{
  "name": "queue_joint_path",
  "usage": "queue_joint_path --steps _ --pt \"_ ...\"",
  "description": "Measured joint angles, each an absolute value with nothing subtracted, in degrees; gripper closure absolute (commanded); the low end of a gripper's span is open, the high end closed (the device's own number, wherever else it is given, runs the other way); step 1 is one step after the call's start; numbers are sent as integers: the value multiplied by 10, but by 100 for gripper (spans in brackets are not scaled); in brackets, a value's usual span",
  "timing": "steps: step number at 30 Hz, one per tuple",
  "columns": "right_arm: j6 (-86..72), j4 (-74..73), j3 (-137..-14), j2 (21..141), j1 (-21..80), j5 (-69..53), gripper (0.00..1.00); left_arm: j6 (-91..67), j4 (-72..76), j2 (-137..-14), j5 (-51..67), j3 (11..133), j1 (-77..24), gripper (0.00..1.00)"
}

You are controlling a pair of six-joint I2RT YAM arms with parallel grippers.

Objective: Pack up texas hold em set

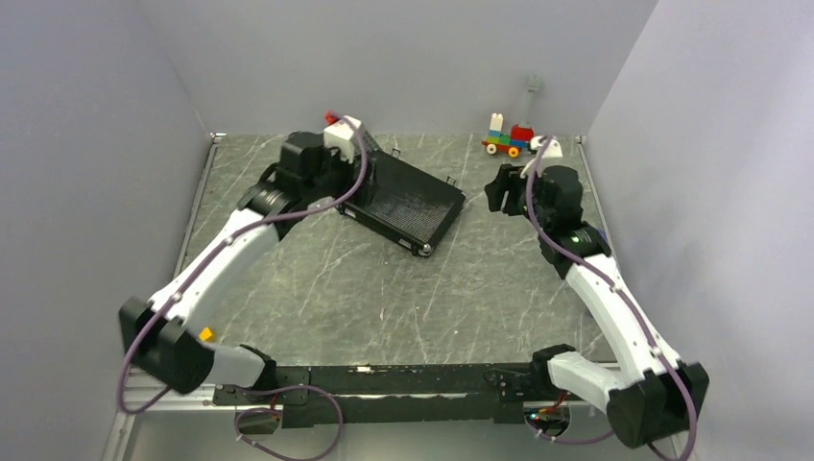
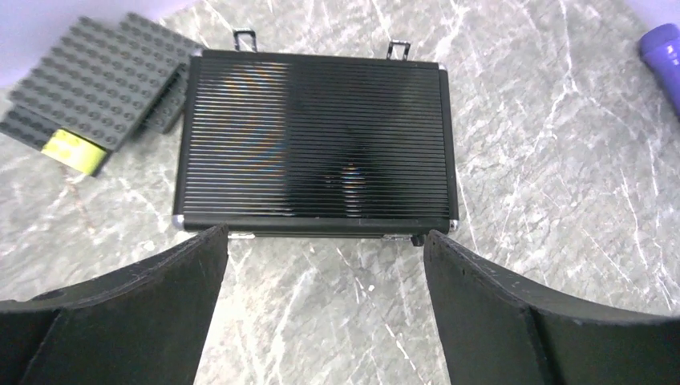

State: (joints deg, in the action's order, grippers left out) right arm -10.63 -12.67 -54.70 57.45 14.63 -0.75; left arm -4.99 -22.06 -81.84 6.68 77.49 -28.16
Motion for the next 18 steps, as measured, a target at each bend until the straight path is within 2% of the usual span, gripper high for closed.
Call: queue_joint_path --steps 6,14,18 --pt "-120 -126 -585 721 146 -51 57 -46 -189 -695 66 671 -243 3" --pt "-128 -114 -694 922 140 -101 75 -52 -197 -730 66 639 -215 3" --pt "-134 -103 -767 1018 127 -127 79 -52 -196 -725 65 639 -215 3"
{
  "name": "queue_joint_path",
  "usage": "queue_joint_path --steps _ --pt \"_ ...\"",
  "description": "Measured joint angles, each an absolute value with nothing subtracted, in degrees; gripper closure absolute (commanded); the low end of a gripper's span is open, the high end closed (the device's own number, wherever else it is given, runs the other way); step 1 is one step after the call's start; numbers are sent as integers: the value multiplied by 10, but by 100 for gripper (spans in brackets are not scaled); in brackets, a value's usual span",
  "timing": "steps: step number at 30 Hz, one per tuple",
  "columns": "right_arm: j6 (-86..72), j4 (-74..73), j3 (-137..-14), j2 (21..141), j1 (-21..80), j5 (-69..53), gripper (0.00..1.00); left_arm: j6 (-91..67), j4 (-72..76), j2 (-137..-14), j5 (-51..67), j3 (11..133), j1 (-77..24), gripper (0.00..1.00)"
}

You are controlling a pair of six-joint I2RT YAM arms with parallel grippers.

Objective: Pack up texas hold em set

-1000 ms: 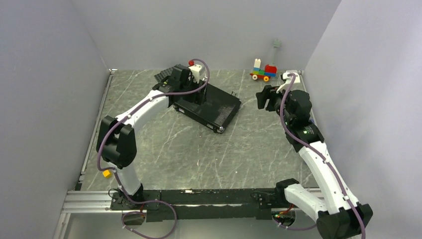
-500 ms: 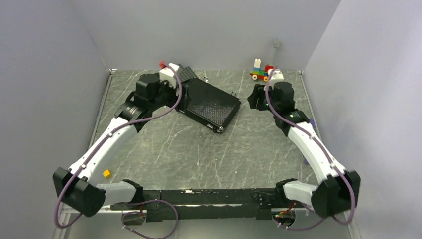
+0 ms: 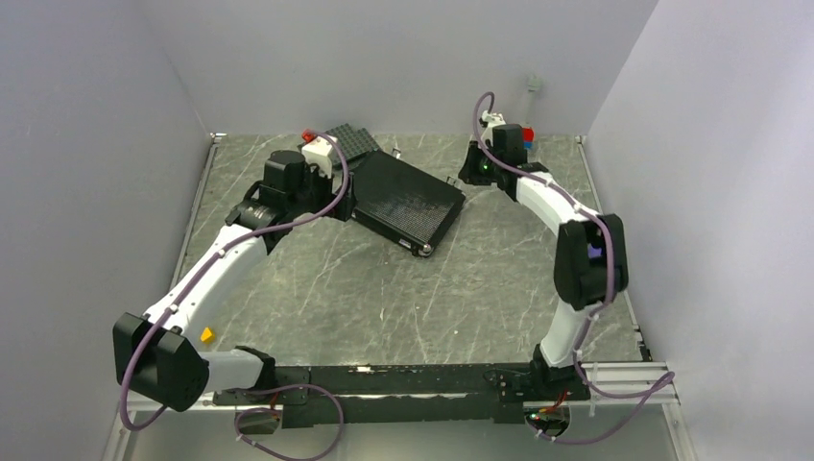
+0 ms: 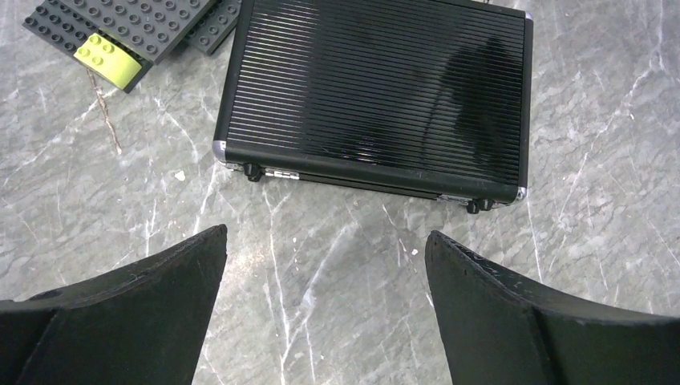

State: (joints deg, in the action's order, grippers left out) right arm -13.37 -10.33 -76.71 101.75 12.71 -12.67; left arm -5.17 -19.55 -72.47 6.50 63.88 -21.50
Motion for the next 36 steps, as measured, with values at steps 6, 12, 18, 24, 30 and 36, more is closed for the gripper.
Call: queue_joint_path --steps 6,12,18,24,30,36 --pt "-135 -102 -854 1138 114 -154 85 -52 -195 -721 62 639 -215 4" --pt "-135 -105 -874 1175 113 -171 89 -52 -196 -721 63 639 -215 4" --pt "-136 -103 -875 1175 113 -175 92 -52 -196 -721 66 639 -215 4" --pt "-136 -102 -875 1174 113 -182 94 -52 -196 -721 67 639 -215 4" --pt "-137 -96 -866 1163 117 -192 95 -52 -196 -721 67 639 -215 4" --pt "-137 -103 -869 1160 119 -201 96 -53 -196 -721 67 639 -215 4"
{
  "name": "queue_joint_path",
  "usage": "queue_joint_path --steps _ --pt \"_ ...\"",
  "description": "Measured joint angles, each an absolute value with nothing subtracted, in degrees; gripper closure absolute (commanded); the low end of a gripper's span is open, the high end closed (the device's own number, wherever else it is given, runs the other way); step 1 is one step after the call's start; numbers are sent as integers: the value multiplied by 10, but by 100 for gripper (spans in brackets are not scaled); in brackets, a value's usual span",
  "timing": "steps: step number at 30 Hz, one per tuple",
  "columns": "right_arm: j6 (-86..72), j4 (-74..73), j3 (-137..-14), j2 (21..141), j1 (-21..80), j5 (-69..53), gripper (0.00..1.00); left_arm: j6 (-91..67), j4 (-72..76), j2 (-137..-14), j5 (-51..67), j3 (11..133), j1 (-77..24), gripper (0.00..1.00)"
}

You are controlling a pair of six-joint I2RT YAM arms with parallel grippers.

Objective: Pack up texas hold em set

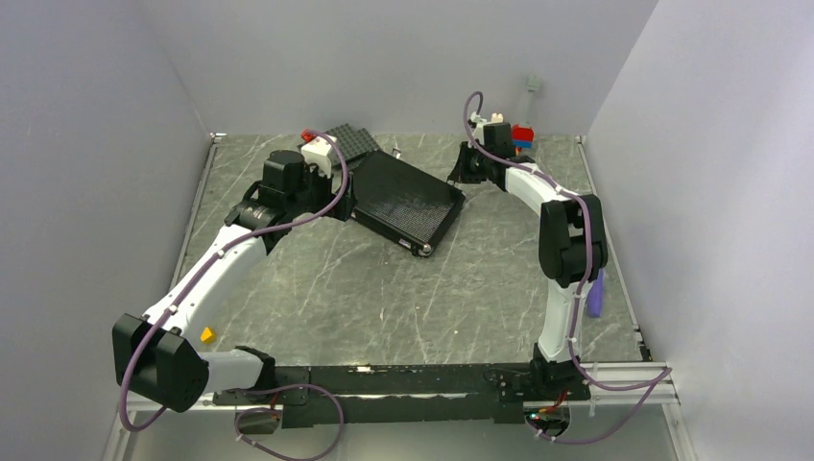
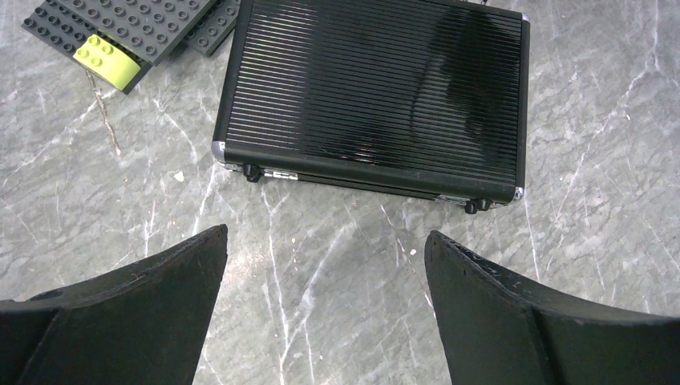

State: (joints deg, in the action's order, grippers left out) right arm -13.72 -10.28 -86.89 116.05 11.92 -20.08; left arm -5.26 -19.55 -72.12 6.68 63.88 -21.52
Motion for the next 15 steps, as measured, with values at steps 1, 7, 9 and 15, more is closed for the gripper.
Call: queue_joint_path --steps 1,7,9,15 --pt "-137 -106 -871 1161 119 -201 96 -53 -196 -721 67 639 -215 4" --pt "-137 -108 -898 1173 119 -200 97 -53 -196 -721 67 639 -215 4" --pt "-135 -110 -904 1178 119 -198 97 -53 -196 -721 67 639 -215 4" --pt "-130 -128 -923 1202 119 -196 98 -53 -196 -721 67 639 -215 3"
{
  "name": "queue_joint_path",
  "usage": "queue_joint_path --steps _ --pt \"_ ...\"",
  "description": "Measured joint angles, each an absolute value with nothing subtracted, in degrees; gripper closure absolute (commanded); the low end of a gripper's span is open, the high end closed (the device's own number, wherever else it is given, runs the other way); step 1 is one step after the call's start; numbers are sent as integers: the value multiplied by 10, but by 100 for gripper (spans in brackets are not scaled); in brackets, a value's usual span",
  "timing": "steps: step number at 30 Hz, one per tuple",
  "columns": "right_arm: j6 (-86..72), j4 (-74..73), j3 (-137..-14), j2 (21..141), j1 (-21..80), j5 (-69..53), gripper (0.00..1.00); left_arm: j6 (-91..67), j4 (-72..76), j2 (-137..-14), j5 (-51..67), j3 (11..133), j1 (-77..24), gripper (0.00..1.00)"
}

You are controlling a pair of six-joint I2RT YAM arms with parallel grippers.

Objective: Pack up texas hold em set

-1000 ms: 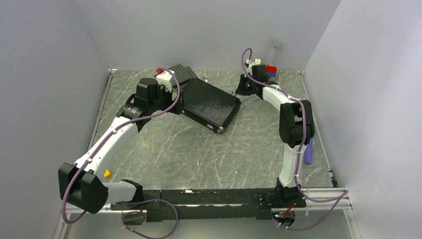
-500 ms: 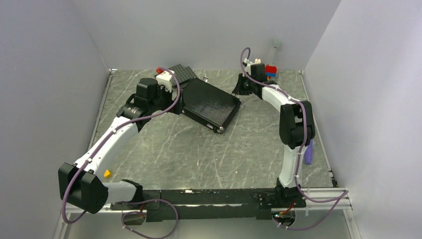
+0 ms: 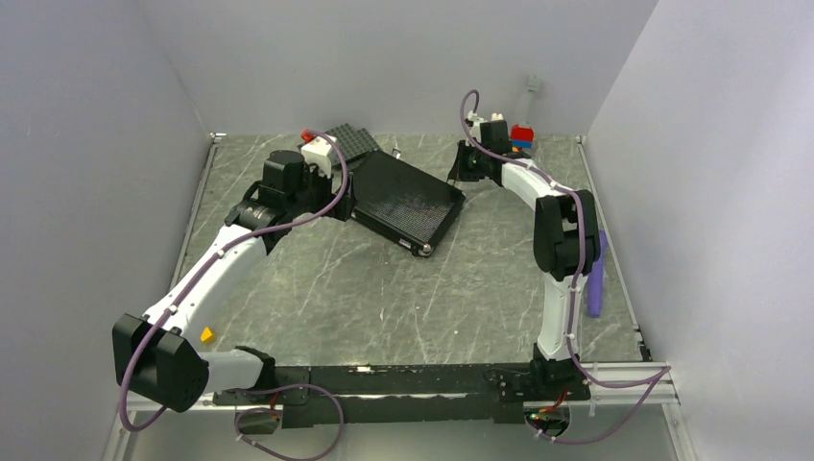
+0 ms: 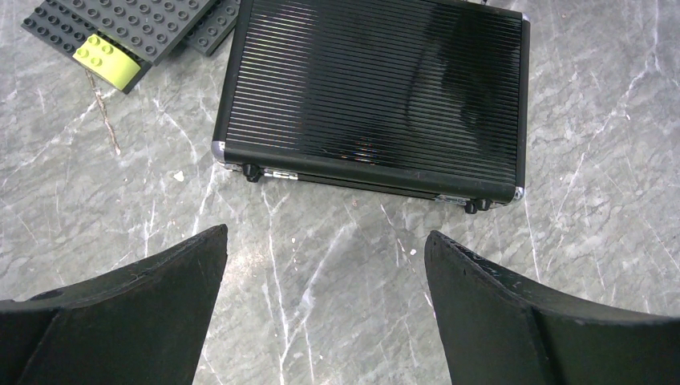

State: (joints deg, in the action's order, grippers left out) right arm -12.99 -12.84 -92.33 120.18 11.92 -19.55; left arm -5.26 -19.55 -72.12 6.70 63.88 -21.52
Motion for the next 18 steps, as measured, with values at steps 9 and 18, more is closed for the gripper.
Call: queue_joint_path --steps 9,18 --pt "-126 -138 -923 1204 119 -184 99 -53 -196 -721 68 639 -215 4" --pt "-121 -155 -946 1230 120 -160 99 -53 -196 -721 68 639 -215 4"
